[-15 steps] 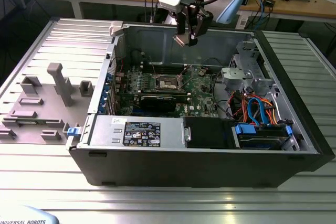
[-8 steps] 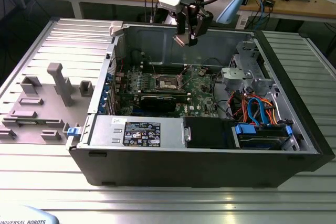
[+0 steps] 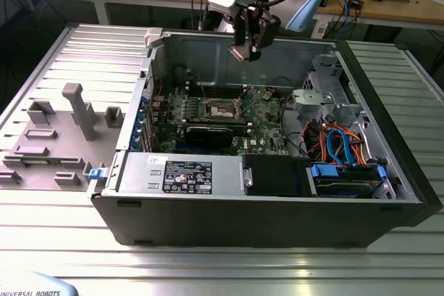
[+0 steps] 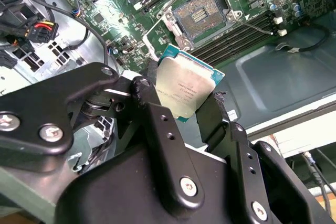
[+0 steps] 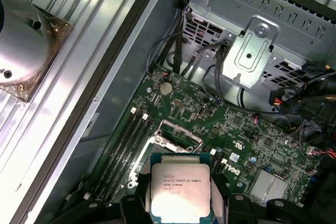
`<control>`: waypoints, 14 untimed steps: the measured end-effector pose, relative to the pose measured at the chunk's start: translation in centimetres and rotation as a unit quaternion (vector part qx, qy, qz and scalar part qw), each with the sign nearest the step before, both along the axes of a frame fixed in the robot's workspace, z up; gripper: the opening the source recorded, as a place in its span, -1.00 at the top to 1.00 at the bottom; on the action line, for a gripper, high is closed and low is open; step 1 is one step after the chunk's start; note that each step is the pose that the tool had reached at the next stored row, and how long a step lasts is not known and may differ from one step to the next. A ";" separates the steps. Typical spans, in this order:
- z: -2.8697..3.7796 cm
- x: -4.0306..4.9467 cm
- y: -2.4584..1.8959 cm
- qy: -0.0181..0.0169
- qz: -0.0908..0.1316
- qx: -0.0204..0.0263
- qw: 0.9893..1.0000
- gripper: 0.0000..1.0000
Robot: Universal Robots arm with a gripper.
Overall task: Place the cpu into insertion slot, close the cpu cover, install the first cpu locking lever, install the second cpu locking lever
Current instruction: 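Place the cpu into insertion slot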
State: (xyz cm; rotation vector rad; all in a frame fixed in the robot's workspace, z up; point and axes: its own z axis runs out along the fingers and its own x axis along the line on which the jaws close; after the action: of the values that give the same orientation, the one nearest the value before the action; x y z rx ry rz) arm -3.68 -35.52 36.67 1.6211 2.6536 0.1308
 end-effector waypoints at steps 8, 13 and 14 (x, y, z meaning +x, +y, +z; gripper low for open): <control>-0.09 0.01 0.00 0.001 -0.071 0.000 0.997 -0.08; -0.09 0.00 0.00 0.001 -0.071 0.000 0.997 -0.08; -0.09 0.00 0.00 0.001 -0.071 0.000 0.997 -0.08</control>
State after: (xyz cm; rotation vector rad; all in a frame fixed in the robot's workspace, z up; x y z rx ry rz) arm -3.68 -35.52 36.58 1.8037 2.5274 0.1261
